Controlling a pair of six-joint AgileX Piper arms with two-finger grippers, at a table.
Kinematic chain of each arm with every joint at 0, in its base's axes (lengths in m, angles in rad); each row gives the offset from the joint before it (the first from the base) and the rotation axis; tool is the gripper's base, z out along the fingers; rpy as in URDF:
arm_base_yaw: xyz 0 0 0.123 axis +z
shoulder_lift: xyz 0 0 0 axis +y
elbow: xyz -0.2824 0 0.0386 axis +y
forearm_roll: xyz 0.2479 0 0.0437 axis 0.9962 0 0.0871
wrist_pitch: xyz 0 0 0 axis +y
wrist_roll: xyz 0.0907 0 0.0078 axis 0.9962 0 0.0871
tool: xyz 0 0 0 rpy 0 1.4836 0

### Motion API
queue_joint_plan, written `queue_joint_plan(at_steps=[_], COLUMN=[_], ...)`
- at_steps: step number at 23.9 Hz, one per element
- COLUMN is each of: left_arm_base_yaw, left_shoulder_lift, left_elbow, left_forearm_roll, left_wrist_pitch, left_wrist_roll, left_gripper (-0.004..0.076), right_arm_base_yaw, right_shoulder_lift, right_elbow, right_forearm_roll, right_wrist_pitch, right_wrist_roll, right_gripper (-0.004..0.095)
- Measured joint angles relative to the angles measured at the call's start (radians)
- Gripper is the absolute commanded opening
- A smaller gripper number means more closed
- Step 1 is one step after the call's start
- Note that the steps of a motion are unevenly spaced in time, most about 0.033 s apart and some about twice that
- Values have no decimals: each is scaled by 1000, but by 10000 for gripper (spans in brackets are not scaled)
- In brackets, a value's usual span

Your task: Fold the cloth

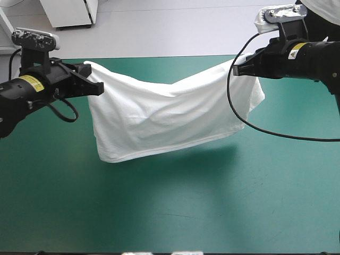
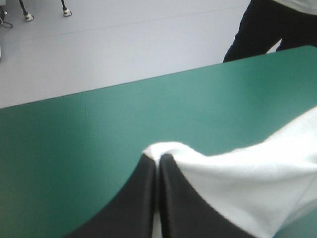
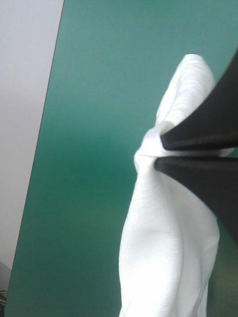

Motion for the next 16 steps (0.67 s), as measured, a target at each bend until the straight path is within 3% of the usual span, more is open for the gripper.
queue_joint_plan(at_steps=[8, 12, 16], left_arm_base_yaw=[1, 15, 36], left_shoulder_lift=[250, 378, 524], left_elbow=[-49, -197, -381], left_forearm_roll=[0, -24, -61], left_wrist_pitch=[-340, -385, -363], left_wrist_roll=[0, 0, 18], left_gripper=[-10, -10, -10], right_arm_base_yaw=[-38, -96, -149], right_shoulder_lift=[163, 301, 435], right_elbow=[-53, -189, -339], right_forearm_roll=[-33, -19, 72], right_wrist_pitch=[-260, -278, -280], right_wrist_roll=[2, -17, -54], right_gripper=[-17, -17, -17])
